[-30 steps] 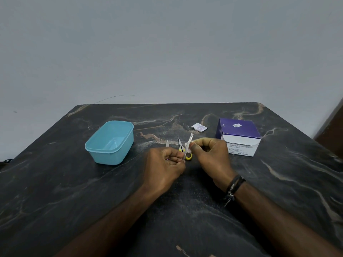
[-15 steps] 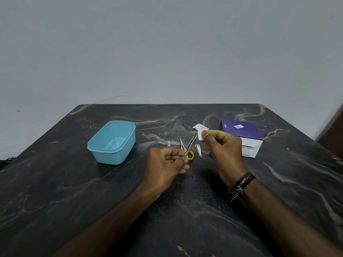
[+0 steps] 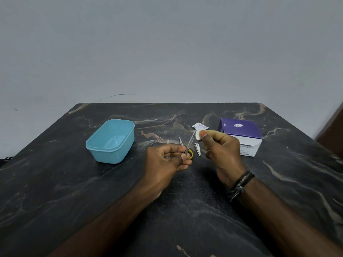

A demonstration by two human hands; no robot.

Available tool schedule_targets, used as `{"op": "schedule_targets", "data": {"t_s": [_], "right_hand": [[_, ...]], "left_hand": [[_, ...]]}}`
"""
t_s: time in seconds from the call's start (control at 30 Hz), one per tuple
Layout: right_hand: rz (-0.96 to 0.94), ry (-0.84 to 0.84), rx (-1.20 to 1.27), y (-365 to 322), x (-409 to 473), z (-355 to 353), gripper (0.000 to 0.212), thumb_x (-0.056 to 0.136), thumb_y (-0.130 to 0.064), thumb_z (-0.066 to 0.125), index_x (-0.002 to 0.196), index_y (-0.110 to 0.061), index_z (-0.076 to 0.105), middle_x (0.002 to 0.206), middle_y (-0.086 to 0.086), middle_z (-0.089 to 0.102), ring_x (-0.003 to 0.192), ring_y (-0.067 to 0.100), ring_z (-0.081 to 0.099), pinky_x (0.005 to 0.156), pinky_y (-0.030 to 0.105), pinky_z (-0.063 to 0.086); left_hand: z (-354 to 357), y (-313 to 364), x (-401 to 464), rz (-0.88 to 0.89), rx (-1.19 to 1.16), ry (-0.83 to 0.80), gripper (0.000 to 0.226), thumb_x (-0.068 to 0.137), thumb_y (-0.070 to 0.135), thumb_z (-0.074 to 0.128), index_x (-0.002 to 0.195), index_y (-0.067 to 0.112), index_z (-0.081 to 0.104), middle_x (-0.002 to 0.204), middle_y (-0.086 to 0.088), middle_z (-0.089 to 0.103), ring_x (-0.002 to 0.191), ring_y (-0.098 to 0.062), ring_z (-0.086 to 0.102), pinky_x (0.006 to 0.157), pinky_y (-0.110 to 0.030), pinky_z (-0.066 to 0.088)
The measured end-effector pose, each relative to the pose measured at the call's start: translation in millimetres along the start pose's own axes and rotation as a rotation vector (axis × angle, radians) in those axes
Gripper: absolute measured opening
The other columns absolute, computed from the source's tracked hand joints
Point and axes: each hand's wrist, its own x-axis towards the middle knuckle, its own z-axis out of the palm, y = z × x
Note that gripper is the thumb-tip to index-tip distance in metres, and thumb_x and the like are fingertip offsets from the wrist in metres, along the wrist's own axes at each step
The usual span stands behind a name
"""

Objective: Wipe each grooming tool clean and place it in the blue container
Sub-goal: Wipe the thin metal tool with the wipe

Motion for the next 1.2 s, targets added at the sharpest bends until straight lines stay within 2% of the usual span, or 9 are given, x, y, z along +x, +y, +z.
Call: {"op": "schedule_targets", "data": {"t_s": [0.07,0.37,0.6,0.77,0.93,1.07,1.2], "right_hand": [[0.002,-0.009,0.009,0.5,-0.4,0.2,0.015,0.09,-0.014,0.066,0.077,-0.012,0.073,0.058,0.001,0.052,0.053,0.011,0.034,0.051,0.026,0.03],[0.007,-0.042,0.042,0.9,-0.4,-0.8,0.014,0.092,-0.015,0.064,0.083,-0.007,0.073,0.048,-0.009,0.051,0.052,0.011,0.033,0.045,0.021,0.028],[0.004,-0.063,0.072,2.9,0.1,-0.6,0.016,0.092,-0.014,0.063,0.08,-0.008,0.072,0.056,0.002,0.045,0.053,0.012,0.031,0.045,0.021,0.027],[0.026,-0.086,0.094,4.9,1.2,-1.4,0.015,0.092,-0.015,0.063,0.083,-0.007,0.073,0.069,0.013,0.046,0.056,0.013,0.033,0.046,0.021,0.028],[0.031,-0.073,0.071,4.7,0.4,-1.2,0.015,0.092,-0.015,0.063,0.084,-0.005,0.072,0.061,0.006,0.046,0.053,0.011,0.034,0.046,0.02,0.029],[0.02,-0.07,0.059,3.8,-0.7,0.0,0.015,0.091,-0.014,0.064,0.08,-0.008,0.071,0.061,0.008,0.045,0.052,0.011,0.034,0.046,0.021,0.028],[-0.005,-0.06,0.026,4.2,-0.7,1.6,0.013,0.091,-0.014,0.066,0.08,-0.009,0.071,0.052,-0.005,0.053,0.047,0.007,0.036,0.042,0.017,0.03]], "left_hand": [[-0.8,-1.2,0.0,0.004,0.011,-0.005,0.012,0.087,-0.007,0.064,0.095,0.001,0.067,0.081,-0.013,0.075,0.072,-0.024,0.074,0.066,-0.027,0.061],[-1.4,-1.0,-0.9,0.013,0.022,-0.006,0.011,0.087,-0.007,0.064,0.094,0.001,0.067,0.082,-0.014,0.075,0.074,-0.025,0.074,0.064,-0.026,0.06],[-0.4,-0.3,-2.1,0.029,0.023,-0.008,0.012,0.087,-0.007,0.064,0.093,0.003,0.068,0.081,-0.013,0.075,0.073,-0.024,0.074,0.063,-0.025,0.06],[-1.6,-0.8,-0.9,0.024,0.026,0.0,0.012,0.087,-0.007,0.064,0.094,0.003,0.068,0.082,-0.014,0.075,0.074,-0.024,0.074,0.064,-0.026,0.06],[0.2,-0.7,-2.3,0.036,0.03,0.001,0.012,0.087,-0.006,0.064,0.092,0.003,0.068,0.083,-0.015,0.075,0.074,-0.024,0.074,0.064,-0.027,0.06],[1.8,-0.6,-3.1,0.042,0.037,0.002,0.012,0.087,-0.005,0.065,0.09,0.006,0.068,0.083,-0.015,0.075,0.073,-0.023,0.074,0.064,-0.027,0.06],[3.2,-0.4,-3.8,0.055,0.06,0.014,0.012,0.086,-0.003,0.066,0.089,0.008,0.068,0.083,-0.016,0.075,0.072,-0.022,0.074,0.066,-0.028,0.061]]}}
